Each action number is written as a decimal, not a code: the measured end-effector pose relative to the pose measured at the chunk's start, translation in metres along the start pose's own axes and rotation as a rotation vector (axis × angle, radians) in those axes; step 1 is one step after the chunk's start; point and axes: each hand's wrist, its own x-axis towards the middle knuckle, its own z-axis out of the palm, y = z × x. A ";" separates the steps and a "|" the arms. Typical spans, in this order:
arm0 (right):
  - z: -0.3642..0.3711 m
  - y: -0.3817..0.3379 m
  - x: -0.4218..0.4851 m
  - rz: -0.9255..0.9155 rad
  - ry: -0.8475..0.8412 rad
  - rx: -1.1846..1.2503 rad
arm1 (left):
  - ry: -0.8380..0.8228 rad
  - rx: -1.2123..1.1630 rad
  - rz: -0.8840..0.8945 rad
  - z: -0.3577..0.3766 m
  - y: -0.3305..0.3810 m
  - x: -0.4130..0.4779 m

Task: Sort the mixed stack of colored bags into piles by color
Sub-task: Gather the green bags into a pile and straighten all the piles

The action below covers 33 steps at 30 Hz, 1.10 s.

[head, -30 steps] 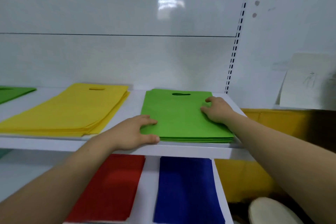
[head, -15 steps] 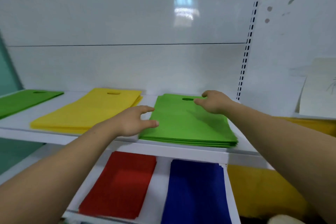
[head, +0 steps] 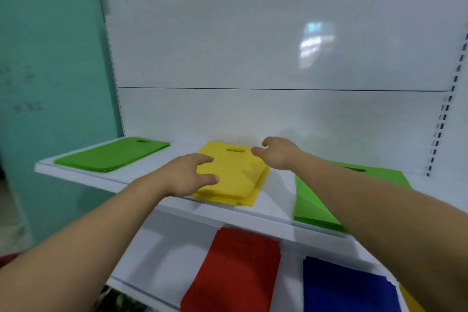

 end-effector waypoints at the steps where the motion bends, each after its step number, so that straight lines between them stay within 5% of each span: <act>1: 0.008 -0.020 0.007 -0.017 -0.011 0.000 | 0.009 0.000 -0.016 -0.007 -0.017 -0.004; 16: 0.127 -0.267 0.100 -0.203 -0.087 0.020 | 0.069 0.076 -0.258 -0.093 -0.267 -0.047; 33: 0.218 -0.334 0.276 -0.021 -0.146 -0.270 | 0.044 0.036 -0.350 -0.123 -0.461 0.096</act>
